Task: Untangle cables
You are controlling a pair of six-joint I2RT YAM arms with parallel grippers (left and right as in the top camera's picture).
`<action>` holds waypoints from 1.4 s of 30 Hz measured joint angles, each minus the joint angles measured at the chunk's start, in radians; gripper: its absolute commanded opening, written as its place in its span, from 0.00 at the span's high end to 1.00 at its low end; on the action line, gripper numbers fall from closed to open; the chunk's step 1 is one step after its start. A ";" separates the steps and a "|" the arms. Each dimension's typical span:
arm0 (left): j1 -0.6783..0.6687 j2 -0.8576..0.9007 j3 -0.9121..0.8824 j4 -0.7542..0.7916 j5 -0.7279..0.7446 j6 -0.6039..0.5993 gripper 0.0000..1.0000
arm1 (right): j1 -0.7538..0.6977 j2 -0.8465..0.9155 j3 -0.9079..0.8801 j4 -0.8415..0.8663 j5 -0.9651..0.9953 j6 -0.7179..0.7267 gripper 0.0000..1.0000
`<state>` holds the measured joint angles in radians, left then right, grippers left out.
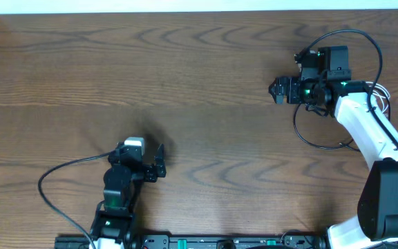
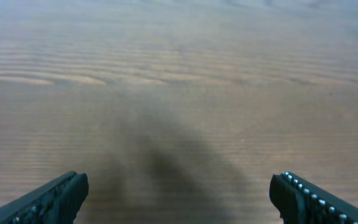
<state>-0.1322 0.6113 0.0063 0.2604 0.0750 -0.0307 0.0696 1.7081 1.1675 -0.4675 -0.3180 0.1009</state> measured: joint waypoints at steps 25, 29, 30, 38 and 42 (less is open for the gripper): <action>0.130 -0.601 0.007 -0.283 -0.022 -0.026 0.02 | 0.000 0.000 0.000 -0.001 0.000 0.000 0.01; 0.130 -0.601 0.007 -0.283 -0.021 -0.026 0.02 | 0.000 0.000 0.000 0.000 0.000 0.000 0.01; 0.130 -0.598 0.007 -0.283 -0.021 -0.032 0.02 | 0.000 0.000 0.000 0.000 0.000 0.000 0.01; 0.130 -0.474 0.007 -0.282 -0.021 -0.092 0.02 | 0.000 0.000 0.000 0.000 0.000 0.000 0.01; 0.130 -0.401 0.007 -0.282 -0.021 -0.101 0.02 | 0.000 0.000 0.000 0.000 0.000 0.000 0.01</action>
<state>-0.0017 0.2108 0.0135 -0.0219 0.0544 -0.1314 0.0696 1.7081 1.1675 -0.4675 -0.3176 0.1009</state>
